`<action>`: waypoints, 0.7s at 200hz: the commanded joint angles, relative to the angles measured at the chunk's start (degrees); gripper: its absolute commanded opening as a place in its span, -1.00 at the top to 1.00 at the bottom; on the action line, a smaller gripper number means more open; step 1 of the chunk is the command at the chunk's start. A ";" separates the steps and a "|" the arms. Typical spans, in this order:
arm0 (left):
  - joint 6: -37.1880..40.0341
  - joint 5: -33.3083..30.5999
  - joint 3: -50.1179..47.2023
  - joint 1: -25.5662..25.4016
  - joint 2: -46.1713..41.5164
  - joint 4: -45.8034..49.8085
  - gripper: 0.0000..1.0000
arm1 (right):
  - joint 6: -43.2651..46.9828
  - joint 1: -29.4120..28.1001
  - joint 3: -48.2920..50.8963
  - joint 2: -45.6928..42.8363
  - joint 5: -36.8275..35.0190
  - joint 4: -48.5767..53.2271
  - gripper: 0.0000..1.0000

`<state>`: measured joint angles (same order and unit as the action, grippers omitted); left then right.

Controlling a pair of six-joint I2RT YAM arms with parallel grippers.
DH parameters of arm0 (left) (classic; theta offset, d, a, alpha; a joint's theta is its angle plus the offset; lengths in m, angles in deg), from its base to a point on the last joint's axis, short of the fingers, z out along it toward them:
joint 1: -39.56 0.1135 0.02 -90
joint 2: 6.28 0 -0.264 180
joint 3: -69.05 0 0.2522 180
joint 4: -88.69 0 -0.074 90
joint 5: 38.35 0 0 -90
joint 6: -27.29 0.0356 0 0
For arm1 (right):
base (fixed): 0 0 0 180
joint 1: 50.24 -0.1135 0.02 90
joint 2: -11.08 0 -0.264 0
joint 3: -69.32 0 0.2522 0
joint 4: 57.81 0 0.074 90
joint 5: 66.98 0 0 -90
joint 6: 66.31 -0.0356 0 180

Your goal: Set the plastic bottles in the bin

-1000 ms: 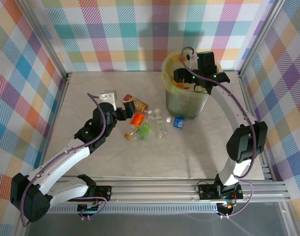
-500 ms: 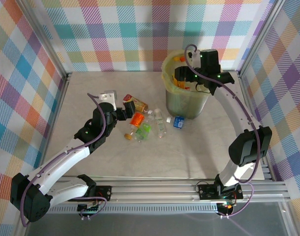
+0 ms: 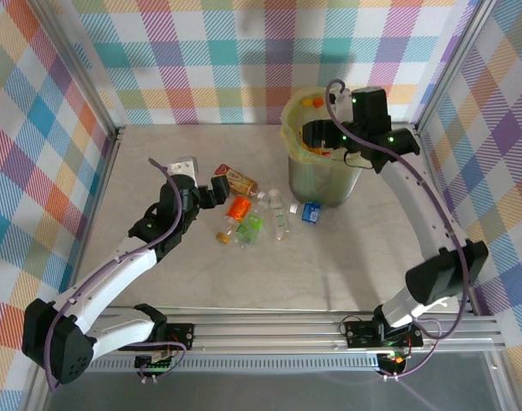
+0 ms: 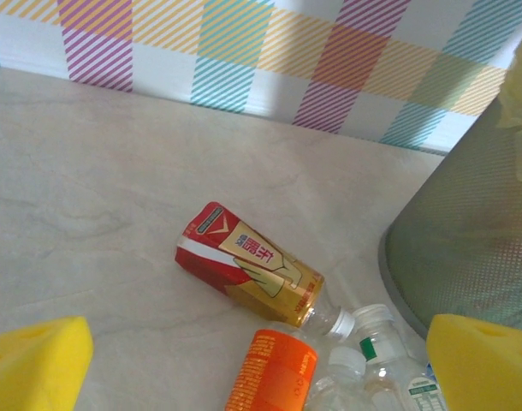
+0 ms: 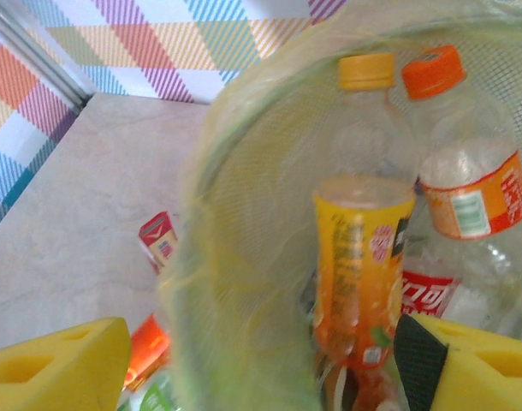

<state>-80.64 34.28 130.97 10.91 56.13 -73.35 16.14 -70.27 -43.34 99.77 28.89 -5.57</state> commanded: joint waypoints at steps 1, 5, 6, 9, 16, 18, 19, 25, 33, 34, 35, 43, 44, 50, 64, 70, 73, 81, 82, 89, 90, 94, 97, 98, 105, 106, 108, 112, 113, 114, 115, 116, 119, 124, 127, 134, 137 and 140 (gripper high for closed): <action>-3.41 3.47 0.27 2.23 0.51 1.61 -1.00 | 0.84 -4.69 2.63 -5.88 -6.70 5.58 -0.68; -3.74 3.90 0.06 2.50 0.52 1.59 -1.00 | 0.99 -5.70 3.52 -6.66 -7.82 6.03 -0.70; -3.80 3.95 0.03 2.56 0.56 1.55 -1.00 | 1.02 -6.02 3.75 -6.85 -8.12 6.10 -0.70; -4.01 4.28 -0.13 2.82 0.56 1.51 -1.00 | 1.18 -6.79 4.57 -7.49 -9.07 6.42 -0.71; -4.65 5.09 -0.41 3.39 0.63 1.23 -1.00 | 1.60 -8.65 6.18 -8.79 -11.15 7.12 -0.74; -4.79 5.16 -0.47 3.50 0.69 1.20 -1.00 | 1.73 -9.20 6.85 -9.14 -11.65 7.31 -0.74; -4.90 5.29 -0.54 3.55 0.69 1.17 -1.00 | 1.87 -9.53 7.08 -9.27 -11.88 7.40 -0.74; -5.28 6.02 -0.75 4.10 0.66 0.93 -1.00 | 2.52 -11.11 8.93 -10.30 -13.89 7.93 -0.75; -5.65 6.77 -1.01 4.59 0.69 0.66 -1.00 | 3.41 -13.53 11.38 -11.45 -16.69 8.58 -0.78; -5.73 6.84 -1.07 4.62 0.69 0.64 -1.00 | 3.51 -13.80 11.63 -11.57 -17.04 8.65 -0.78; -5.81 6.96 -1.06 4.63 0.69 0.68 -1.00 | 3.60 -14.16 11.93 -11.72 -17.34 8.73 -0.78; -6.10 7.34 -1.28 5.06 0.67 0.45 -1.00 | 4.38 -16.62 14.56 -12.69 -20.01 9.27 -0.82; -6.17 7.34 -1.34 5.07 0.68 0.45 -1.00 | 4.47 -16.93 14.98 -12.81 -20.41 9.34 -0.82; -6.32 7.57 -1.39 5.26 0.61 0.41 -1.00 | 4.82 -18.44 16.93 -13.37 -22.00 9.72 -0.84; -6.79 7.79 -1.87 5.77 0.33 -0.06 -1.00 | 5.01 -21.49 21.62 -14.45 -24.45 9.94 -0.89; -6.96 7.95 -2.02 5.88 0.21 -0.37 -1.00 | 4.80 -22.48 23.63 -14.59 -24.99 10.14 -0.89; -7.03 8.07 -2.08 5.96 0.20 -0.46 -1.00 | 4.76 -22.68 24.40 -14.59 -25.22 10.28 -0.90; -7.27 8.29 -2.27 6.12 0.25 -0.84 -1.00 | 4.50 -23.26 26.06 -14.31 -25.61 10.48 -0.91; -7.28 8.35 -2.32 6.13 0.17 -0.85 -1.00 | 4.53 -23.28 26.26 -14.23 -25.67 10.48 -0.91; -7.38 8.56 -2.35 6.23 0.19 -1.08 -1.00 | 4.72 -23.62 27.70 -13.75 -25.96 10.50 -0.93; -7.38 8.57 -2.36 6.23 0.22 -1.11 -1.00 | 4.73 -23.59 27.92 -13.69 -26.02 10.53 -0.93; -7.47 8.64 -2.41 6.28 0.21 -1.16 -1.00 | 5.01 -23.67 28.74 -13.35 -26.22 10.33 -0.95; -7.48 8.80 -2.38 6.31 0.25 -1.29 -1.00 | 5.35 -23.74 29.53 -13.01 -26.41 10.02 -0.97; -7.52 8.78 -2.37 6.32 0.21 -1.30 -1.00 | 5.35 -23.74 29.53 -13.01 -26.41 10.02 -0.97; -7.64 8.92 -2.45 6.33 0.21 -1.39 -1.00 | 6.41 -23.74 30.93 -12.29 -26.63 9.23 -1.00; -7.68 8.93 -2.45 6.32 0.19 -1.39 -1.00 | 6.54 -23.78 31.11 -12.21 -26.62 9.10 -1.00; -7.72 8.99 -2.46 6.32 0.19 -1.44 -1.00 | 6.84 -23.75 31.52 -12.00 -26.66 8.86 -0.99; -7.73 8.97 -2.46 6.32 0.16 -1.48 -1.00 | 7.49 -23.73 32.31 -11.65 -26.93 8.25 -0.99; -7.73 8.99 -2.50 6.32 0.20 -1.48 -1.00 | 7.61 -23.74 32.47 -11.54 -26.95 8.04 -0.99; -7.73 9.05 -2.52 6.36 0.19 -1.44 -1.00 | 7.76 -23.74 32.63 -11.44 -27.00 7.85 -0.99; -7.77 9.08 -2.49 6.39 0.13 -1.46 -1.00 | 8.01 -23.74 32.76 -11.35 -27.02 7.71 -0.99; -7.80 9.05 -2.48 6.40 0.15 -1.47 -1.00 | 8.39 -23.74 33.14 -11.17 -27.09 7.32 -0.99; -7.78 9.05 -2.46 6.45 0.15 -1.48 -1.00 | 8.79 -23.69 33.39 -10.99 -27.19 7.01 -0.99; -7.77 9.05 -2.48 6.41 0.02 -1.39 -1.00 | 9.71 -23.74 34.12 -10.46 -27.46 6.14 -0.99; -7.77 9.10 -2.46 6.41 0.07 -1.39 -1.00 | 10.40 -23.67 34.46 -10.20 -27.63 5.75 -0.99; -7.82 9.07 -2.57 6.41 -0.03 -1.39 -1.00 | 12.07 -23.65 35.25 -9.43 -27.82 4.56 -0.99; -7.77 9.07 -2.57 6.41 -0.10 -1.39 -1.00 | 12.62 -23.64 35.66 -9.08 -27.88 3.99 -0.99; -7.79 9.01 -2.66 6.47 -0.16 -1.39 -1.00 | 12.72 -23.60 36.00 -8.75 -27.99 3.44 -0.99</action>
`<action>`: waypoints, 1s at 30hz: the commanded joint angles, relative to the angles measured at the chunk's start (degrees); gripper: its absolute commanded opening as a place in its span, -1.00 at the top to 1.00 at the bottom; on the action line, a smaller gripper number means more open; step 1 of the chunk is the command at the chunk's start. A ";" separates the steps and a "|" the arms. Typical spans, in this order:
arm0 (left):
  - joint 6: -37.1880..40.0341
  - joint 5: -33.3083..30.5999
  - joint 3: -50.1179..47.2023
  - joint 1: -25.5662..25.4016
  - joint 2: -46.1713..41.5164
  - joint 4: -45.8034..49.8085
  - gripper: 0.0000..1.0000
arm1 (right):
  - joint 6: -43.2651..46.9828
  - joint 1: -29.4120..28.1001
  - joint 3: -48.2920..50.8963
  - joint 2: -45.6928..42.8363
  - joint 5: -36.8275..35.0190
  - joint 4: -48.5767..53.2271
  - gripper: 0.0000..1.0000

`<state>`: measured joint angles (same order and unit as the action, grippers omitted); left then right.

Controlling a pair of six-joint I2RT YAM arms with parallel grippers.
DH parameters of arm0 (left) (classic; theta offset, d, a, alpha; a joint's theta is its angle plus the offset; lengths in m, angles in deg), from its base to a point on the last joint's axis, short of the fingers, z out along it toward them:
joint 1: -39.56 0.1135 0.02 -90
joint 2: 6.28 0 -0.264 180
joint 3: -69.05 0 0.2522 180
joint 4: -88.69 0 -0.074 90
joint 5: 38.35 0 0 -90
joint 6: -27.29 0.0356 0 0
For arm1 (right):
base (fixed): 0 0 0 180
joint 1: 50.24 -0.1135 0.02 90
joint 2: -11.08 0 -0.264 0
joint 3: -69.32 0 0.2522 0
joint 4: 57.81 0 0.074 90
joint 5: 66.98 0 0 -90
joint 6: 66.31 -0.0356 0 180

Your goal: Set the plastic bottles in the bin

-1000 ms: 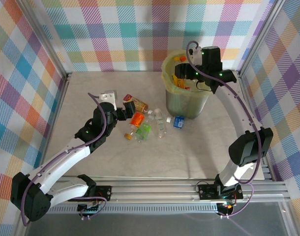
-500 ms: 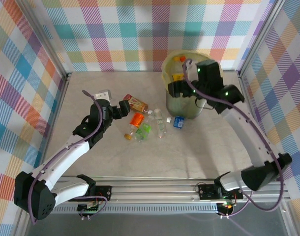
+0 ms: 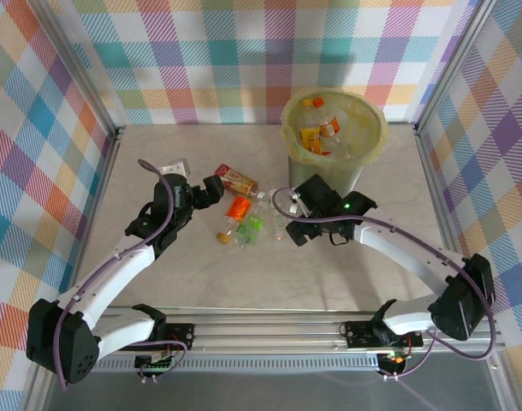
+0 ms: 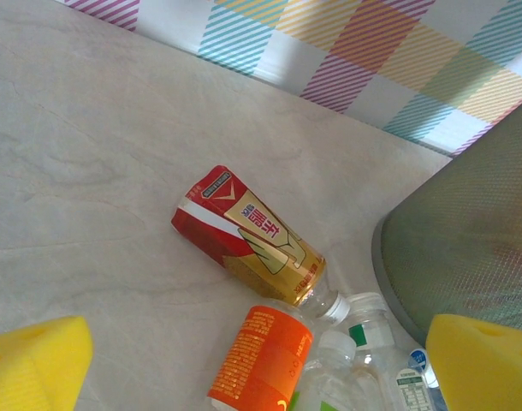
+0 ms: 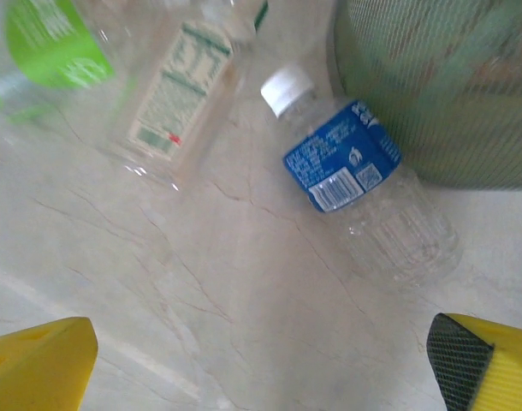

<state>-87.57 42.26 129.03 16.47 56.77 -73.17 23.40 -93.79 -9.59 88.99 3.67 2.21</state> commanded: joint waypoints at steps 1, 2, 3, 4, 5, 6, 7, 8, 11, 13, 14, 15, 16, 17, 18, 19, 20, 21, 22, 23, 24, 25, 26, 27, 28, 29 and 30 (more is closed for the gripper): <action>-0.83 1.04 -0.75 0.93 -0.81 -1.57 -1.00 | 6.44 -0.07 2.37 2.14 -2.78 -4.47 -0.99; -0.81 0.97 -0.69 0.94 -0.90 -1.65 -1.00 | 8.53 0.37 3.09 2.82 -2.75 -5.74 -0.99; -0.80 0.94 -0.78 0.94 -0.98 -1.66 -1.00 | 9.43 0.97 3.60 3.63 -2.54 -6.85 -0.99; -0.80 0.95 -0.78 0.94 -0.98 -1.63 -1.00 | 10.05 1.71 3.87 4.48 -2.36 -7.75 -0.99; -0.80 0.88 -0.78 1.03 -0.94 -1.61 -1.00 | 10.41 2.28 3.97 5.05 -2.20 -8.24 -0.99; -0.67 1.01 -0.78 1.08 -0.97 -1.74 -1.00 | 11.09 3.02 4.21 5.83 -2.14 -9.22 -0.99; -0.68 0.97 -0.79 1.15 -0.92 -1.74 -1.00 | 11.79 3.58 4.53 6.56 -2.24 -10.38 -0.99; -0.71 1.03 -0.78 1.12 -0.85 -1.83 -1.00 | 12.52 4.02 4.75 7.22 -2.01 -11.46 -0.99; -0.71 1.08 -0.79 1.20 -0.74 -1.92 -1.00 | 14.49 4.80 5.53 9.01 -2.00 -15.04 -0.99; -0.70 1.13 -0.78 1.29 -0.67 -1.92 -1.00 | 15.65 5.47 5.86 10.22 -2.17 -16.85 -0.99; -0.61 1.20 -0.78 1.30 -0.67 -1.98 -1.00 | 16.30 5.85 5.82 10.91 -2.39 -17.74 -0.99; -0.61 1.30 -0.78 1.37 -0.67 -2.01 -1.00 | 16.84 6.10 5.69 11.54 -2.67 -18.30 -0.99; -0.50 1.37 -0.71 1.34 -0.57 -1.99 -1.00 | 17.45 6.35 5.52 12.22 -3.00 -18.98 -0.99; -0.46 1.41 -0.75 1.45 -0.56 -2.01 -1.00 | 18.13 6.60 5.32 12.92 -3.35 -19.60 -0.99; -0.50 1.31 -0.75 1.47 -0.56 -2.00 -1.00 | 18.66 6.83 5.16 13.41 -3.49 -20.11 -0.99; -0.54 1.34 -0.72 1.50 -0.60 -2.01 -1.00 | 19.13 7.05 4.90 14.03 -3.58 -20.62 -0.99; -0.46 1.43 -0.77 1.56 -0.57 -2.01 -1.00 | 19.55 7.35 4.62 14.63 -3.59 -20.94 -0.99; -0.49 1.34 -0.69 1.56 -0.56 -1.93 -1.00 | 19.91 7.59 4.36 15.16 -3.50 -21.06 -0.99; -0.47 1.38 -0.74 1.62 -0.62 -1.91 -1.00 | 20.28 7.90 4.11 15.69 -3.43 -21.39 -0.99; -0.50 1.36 -0.78 1.65 -0.60 -1.91 -1.00 | 20.58 8.24 3.98 16.27 -3.33 -21.75 -0.99; -0.46 1.35 -0.80 1.65 -0.58 -1.90 -1.00 | 20.89 8.54 3.81 16.77 -3.24 -21.92 -0.99; -0.46 1.39 -0.79 1.78 -0.58 -1.92 -1.00 | 21.12 8.84 3.63 17.25 -3.23 -22.24 -0.99; -0.40 1.43 -0.78 1.79 -0.56 -1.88 -1.00 | 21.29 9.08 3.47 17.62 -3.11 -22.43 -0.99; -0.45 1.46 -0.78 1.74 -0.62 -1.92 -1.00 | 21.31 9.23 3.24 18.01 -3.05 -22.48 -0.99; -0.42 1.47 -0.78 1.82 -0.61 -1.97 -1.00 | 21.45 9.36 2.97 18.46 -2.97 -22.51 -0.99; -0.45 1.50 -0.69 1.82 -0.61 -1.87 -1.00 | 21.63 9.49 2.77 18.89 -2.89 -22.57 -0.99; -0.38 1.54 -0.73 1.82 -0.49 -1.94 -1.00 | 21.73 9.60 2.67 19.13 -2.73 -22.60 -0.99</action>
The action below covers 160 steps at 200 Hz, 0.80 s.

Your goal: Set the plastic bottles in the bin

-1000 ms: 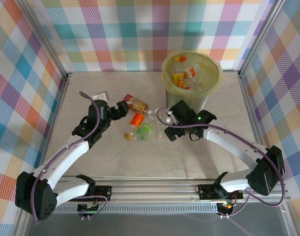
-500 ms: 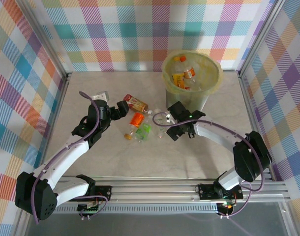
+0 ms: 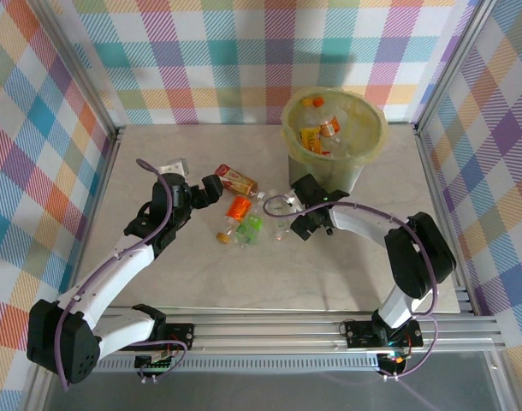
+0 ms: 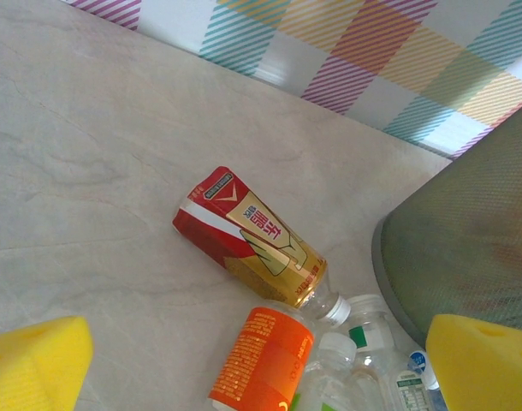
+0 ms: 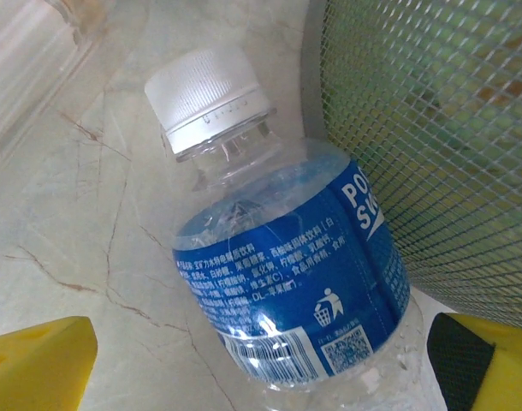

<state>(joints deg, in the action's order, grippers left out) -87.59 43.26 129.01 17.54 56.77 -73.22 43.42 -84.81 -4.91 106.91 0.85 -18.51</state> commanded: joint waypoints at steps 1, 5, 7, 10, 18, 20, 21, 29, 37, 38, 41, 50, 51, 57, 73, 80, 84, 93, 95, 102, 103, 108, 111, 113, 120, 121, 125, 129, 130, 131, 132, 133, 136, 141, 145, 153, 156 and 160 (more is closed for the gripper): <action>-0.39 0.48 -0.75 0.76 -0.53 -1.95 -1.00 | 1.80 0.72 -2.07 1.55 0.35 -2.05 -0.99; -0.40 0.55 -0.69 0.76 -0.53 -1.96 -1.00 | 1.85 0.85 -2.11 1.73 0.44 -2.14 -0.99; -0.42 0.56 -0.67 0.80 -0.42 -1.97 -1.00 | 1.88 0.90 -2.11 1.94 0.57 -2.10 -0.99; -0.43 0.63 -0.71 0.76 -0.41 -1.92 -1.00 | 1.89 0.90 -2.18 2.04 0.56 -2.15 -0.99; -0.43 0.73 -0.67 0.84 -0.43 -1.88 -1.00 | 1.98 1.14 -2.28 2.48 0.56 -2.24 -0.99; -0.36 0.73 -0.67 0.84 -0.41 -1.88 -1.00 | 1.98 1.16 -2.29 2.57 0.55 -2.18 -0.99; -0.40 0.69 -0.67 0.84 -0.40 -1.88 -1.00 | 1.98 1.21 -2.29 2.63 0.55 -2.22 -0.99; -0.42 0.75 -0.70 0.84 -0.45 -1.87 -1.00 | 2.07 1.41 -2.36 3.03 0.55 -2.20 -0.99; -0.42 0.72 -0.67 0.84 -0.53 -1.84 -1.00 | 2.13 1.51 -2.44 3.38 0.72 -2.20 -0.99; -0.42 0.73 -0.67 0.88 -0.54 -1.86 -1.00 | 2.14 1.51 -2.45 3.43 0.72 -2.18 -0.99; -0.39 0.67 -0.68 0.84 -0.50 -1.88 -1.00 | 2.15 1.52 -2.46 3.54 0.79 -2.23 -0.99; -0.34 0.71 -0.70 0.84 -0.63 -1.80 -1.00 | 2.18 1.69 -2.59 3.96 1.07 -2.12 -0.99; -0.34 0.68 -0.73 0.84 -0.60 -1.80 -1.00 | 2.17 1.69 -2.62 3.90 1.12 -2.10 -0.99; -0.32 0.66 -0.68 0.84 -0.63 -1.72 -1.00 | 2.17 1.73 -2.72 4.20 1.19 -1.90 -0.99; -0.42 0.51 -0.76 0.84 -0.65 -1.75 -1.00 | 1.84 1.70 -2.81 4.62 1.66 -1.30 -0.99; -0.40 0.53 -0.84 0.84 -0.67 -1.78 -1.00 | 1.52 1.70 -2.77 4.65 1.94 -0.97 -0.99; -0.35 0.51 -0.86 0.84 -0.67 -1.79 -1.00 | 1.27 1.70 -2.73 4.63 2.24 -0.81 -0.99; -0.41 0.54 -0.84 0.84 -0.58 -1.86 -1.00 | 0.81 1.70 -2.51 4.53 2.82 -0.38 -1.00; -0.40 0.55 -0.84 0.84 -0.58 -1.81 -1.00 | 0.61 1.70 -2.47 4.46 2.99 -0.21 -0.99; -0.43 0.49 -0.84 0.84 -0.58 -1.88 -1.00 | 0.15 1.70 -2.38 4.37 3.47 0.32 -0.97; -0.43 0.48 -0.80 0.84 -0.57 -1.88 -1.00 | 0.06 1.70 -2.33 4.28 3.55 0.44 -0.97; -0.42 0.55 -0.80 0.84 -0.58 -1.88 -1.00 | -0.30 1.70 -2.29 4.20 3.90 0.77 -0.95; -0.43 0.56 -0.76 0.84 -0.56 -1.88 -1.00 | -0.50 1.70 -2.29 4.13 4.05 1.12 -0.94; -0.41 0.56 -0.76 0.84 -0.56 -1.86 -1.00 | -0.61 1.65 -2.24 4.09 4.13 1.34 -0.94; -0.43 0.55 -0.76 0.84 -0.58 -1.95 -1.00 | -1.13 1.61 -2.12 3.89 4.32 2.05 -0.92; -0.43 0.56 -0.76 0.88 -0.61 -1.96 -1.00 | -1.20 1.61 -2.11 3.91 4.37 2.14 -0.92; -0.39 0.52 -0.76 0.90 -0.63 -1.97 -1.00 | -1.64 1.56 -2.05 3.84 4.38 2.58 -0.90; -0.43 0.56 -0.76 0.85 -0.56 -1.97 -1.00 | -1.98 1.52 -2.02 3.79 4.61 3.09 -0.88; -0.43 0.56 -0.80 0.89 -0.56 -1.97 -1.00 | -2.07 1.57 -1.98 3.77 4.60 3.19 -0.87; -0.43 0.56 -0.82 0.86 -0.60 -1.92 -1.00 | -2.15 1.54 -1.96 3.76 4.64 3.24 -0.87; -0.43 0.56 -0.88 0.90 -0.58 -1.94 -1.00 | -2.24 1.53 -1.95 3.71 4.66 3.31 -0.87; -0.43 0.56 -0.86 0.87 -0.57 -1.91 -1.00 | -2.32 1.48 -1.90 3.69 4.67 3.39 -0.86; -0.41 0.55 -0.85 0.88 -0.59 -1.90 -1.00 | -2.59 1.44 -1.79 3.53 4.73 3.64 -0.85; -0.46 0.52 -0.84 0.93 -0.62 -2.01 -1.00 | -3.08 1.39 -1.64 3.41 4.90 4.00 -0.83; -0.47 0.55 -0.84 0.93 -0.62 -2.05 -1.00 | -3.45 1.30 -1.47 3.28 5.01 4.21 -0.80; -0.46 0.54 -1.00 0.90 -0.63 -2.10 -1.00 | -4.10 1.17 -1.16 3.03 5.35 4.77 -0.75; -0.50 0.51 -0.95 0.92 -0.61 -1.98 -1.00 | -4.31 1.09 -1.08 2.93 5.45 4.89 -0.73; -0.48 0.48 -0.88 0.93 -0.60 -2.05 -1.00 | -4.49 1.00 -0.94 2.83 5.55 5.04 -0.72</action>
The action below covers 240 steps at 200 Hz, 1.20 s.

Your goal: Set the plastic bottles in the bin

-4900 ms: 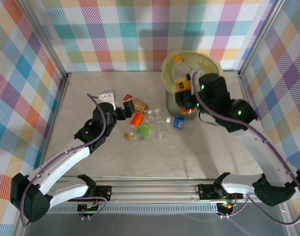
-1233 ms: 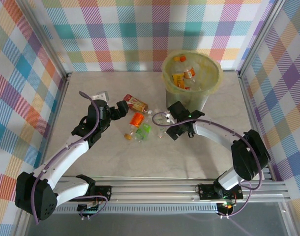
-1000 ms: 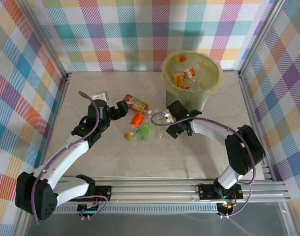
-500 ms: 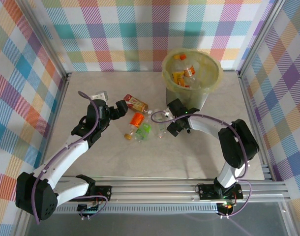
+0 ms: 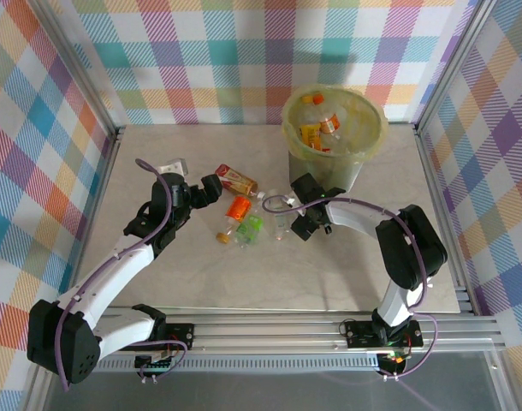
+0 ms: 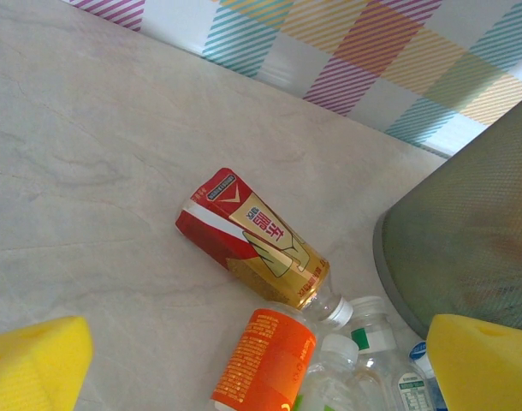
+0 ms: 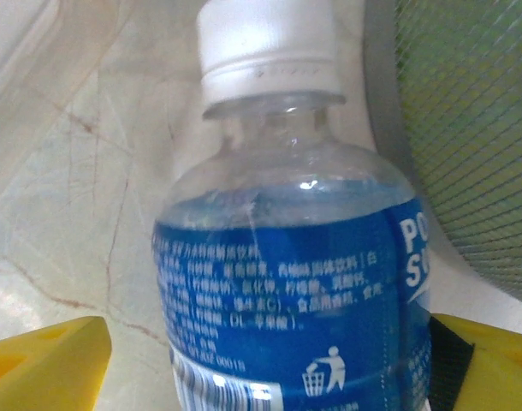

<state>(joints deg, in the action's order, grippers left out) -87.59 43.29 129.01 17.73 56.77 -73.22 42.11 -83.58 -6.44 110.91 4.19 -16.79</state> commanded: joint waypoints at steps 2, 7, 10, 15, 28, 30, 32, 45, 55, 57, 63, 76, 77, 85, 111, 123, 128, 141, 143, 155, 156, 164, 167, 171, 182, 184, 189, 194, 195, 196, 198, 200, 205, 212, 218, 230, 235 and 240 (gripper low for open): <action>-0.44 0.52 -0.90 0.73 -0.57 -2.05 -1.00 | -3.31 -0.29 0.64 -1.20 2.28 3.41 -0.70; -0.43 0.49 -0.84 0.73 -0.59 -2.01 -1.00 | -3.53 -0.38 0.81 -1.34 2.45 3.57 -0.68; -0.49 0.49 -0.84 0.73 -0.56 -2.05 -1.00 | -3.71 -0.41 0.95 -1.44 2.56 3.75 -0.67; -0.46 0.49 -0.85 0.73 -0.62 -2.04 -1.00 | -3.80 -0.48 1.00 -1.45 2.64 3.82 -0.65; -0.44 0.58 -0.86 0.73 -0.57 -2.04 -1.00 | -4.17 -0.50 1.11 -1.43 3.05 4.11 -0.61; -0.43 0.61 -0.85 0.73 -0.58 -2.07 -1.00 | -4.26 -0.45 1.09 -1.34 3.06 4.18 -0.61; -0.45 0.58 -0.84 0.73 -0.61 -2.06 -1.00 | -4.31 -0.48 1.09 -1.32 3.16 4.18 -0.60; -0.46 0.60 -0.78 0.73 -0.61 -2.07 -1.00 | -4.52 -0.51 1.00 -0.80 3.27 4.38 -0.57; -0.43 0.63 -0.77 0.73 -0.61 -2.03 -1.00 | -4.71 -0.49 0.83 -0.34 3.19 4.46 -0.53; -0.43 0.63 -0.82 0.75 -0.57 -2.05 -1.00 | -4.77 -0.49 0.76 -0.21 3.19 4.48 -0.52; -0.43 0.62 -0.83 0.77 -0.57 -2.05 -1.00 | -4.92 -0.50 0.61 -0.03 3.23 4.51 -0.49; -0.45 0.54 -0.85 0.73 -0.66 -1.94 -1.00 | -5.35 -0.50 0.32 0.27 3.32 4.76 -0.41; -0.44 0.49 -0.85 0.73 -0.65 -1.91 -1.00 | -5.38 -0.50 0.31 0.32 3.38 4.74 -0.41; -0.48 0.42 -0.84 0.73 -0.73 -1.93 -1.00 | -5.64 -0.57 0.13 0.23 3.53 4.90 -0.36; -0.42 0.31 -0.91 0.73 -0.93 -1.87 -1.00 | -6.74 -1.08 -0.31 -0.80 2.95 5.84 -0.22; -0.43 0.27 -0.85 0.73 -0.94 -1.87 -1.00 | -7.37 -1.90 -0.56 -1.81 2.28 6.53 -0.14; -0.41 0.27 -0.93 0.73 -0.98 -1.94 -1.00 | -7.63 -2.30 -0.58 -2.37 1.90 6.85 -0.11; -0.38 0.26 -0.97 0.73 -0.98 -1.97 -1.00 | -8.16 -3.48 -0.75 -4.02 1.11 7.58 -0.04; -0.42 0.27 -0.98 0.73 -1.01 -1.94 -1.00 | -8.25 -3.62 -0.76 -4.34 1.04 7.72 -0.02; -0.43 0.33 -0.95 0.73 -1.04 -2.00 -1.00 | -8.93 -4.50 -1.15 -6.09 0.61 8.74 0.06; -0.43 0.34 -0.94 0.73 -1.02 -1.98 -1.00 | -9.02 -4.60 -1.21 -6.20 0.54 8.80 0.06; -0.44 0.38 -0.99 0.73 -1.04 -2.04 -1.00 | -9.55 -5.01 -1.52 -7.40 0.22 9.68 0.11; -0.47 0.41 -1.02 0.73 -1.02 -2.12 -1.00 | -9.73 -5.19 -1.66 -7.89 0.20 9.97 0.13; -0.45 0.44 -1.03 0.73 -1.01 -2.18 -1.00 | -9.92 -5.39 -1.79 -8.54 0.11 10.26 0.14; -0.45 0.44 -1.03 0.73 -1.02 -2.29 -1.00 | -10.61 -5.94 -2.15 -10.41 -0.14 11.04 0.14; -0.46 0.47 -1.09 0.73 -1.05 -2.27 -1.00 | -10.73 -6.01 -2.20 -10.74 -0.15 11.16 0.15; -0.43 0.52 -1.11 0.74 -1.04 -2.32 -1.00 | -10.98 -6.31 -2.48 -11.69 -0.15 11.54 0.16; -0.45 0.52 -1.11 0.73 -1.08 -2.36 -1.00 | -11.26 -6.46 -2.72 -12.65 -0.08 11.92 0.16; -0.44 0.57 -1.11 0.73 -1.08 -2.34 -1.00 | -11.32 -6.56 -2.79 -12.87 -0.07 11.97 0.16; -0.48 0.55 -1.11 0.73 -1.13 -2.33 -1.00 | -11.40 -6.60 -2.87 -13.02 -0.03 12.04 0.16; -0.44 0.59 -1.06 0.73 -1.09 -2.36 -1.00 | -11.47 -6.70 -3.04 -13.42 0.01 12.22 0.16; -0.50 0.59 -1.03 0.73 -1.02 -2.37 -1.00 | -11.58 -6.84 -3.17 -13.78 0.06 12.31 0.16; -0.46 0.58 -1.10 0.73 -1.10 -2.35 -1.00 | -11.85 -7.13 -3.57 -14.75 0.24 12.61 0.16; -0.50 0.58 -1.09 0.77 -1.08 -2.48 -1.00 | -12.12 -7.64 -4.27 -16.23 0.73 13.17 0.17; -0.46 0.66 -1.04 0.73 -1.08 -2.48 -1.00 | -12.26 -8.02 -4.97 -17.48 1.06 13.51 0.16; -0.45 0.71 -0.92 0.73 -1.07 -2.60 -1.00 | -12.26 -8.52 -6.81 -19.81 1.72 13.91 0.18; -0.45 0.78 -0.85 0.74 -1.03 -2.67 -1.00 | -12.26 -8.69 -7.70 -20.75 2.13 14.10 0.20; -0.49 0.88 -0.84 0.73 -1.06 -2.66 -1.00 | -14.12 -8.82 -8.74 -21.61 2.34 14.14 0.21</action>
<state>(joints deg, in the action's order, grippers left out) -87.62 43.29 128.70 17.76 56.77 -73.59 31.38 -91.30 -10.25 94.26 5.11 -4.63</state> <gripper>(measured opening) 0.999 0.594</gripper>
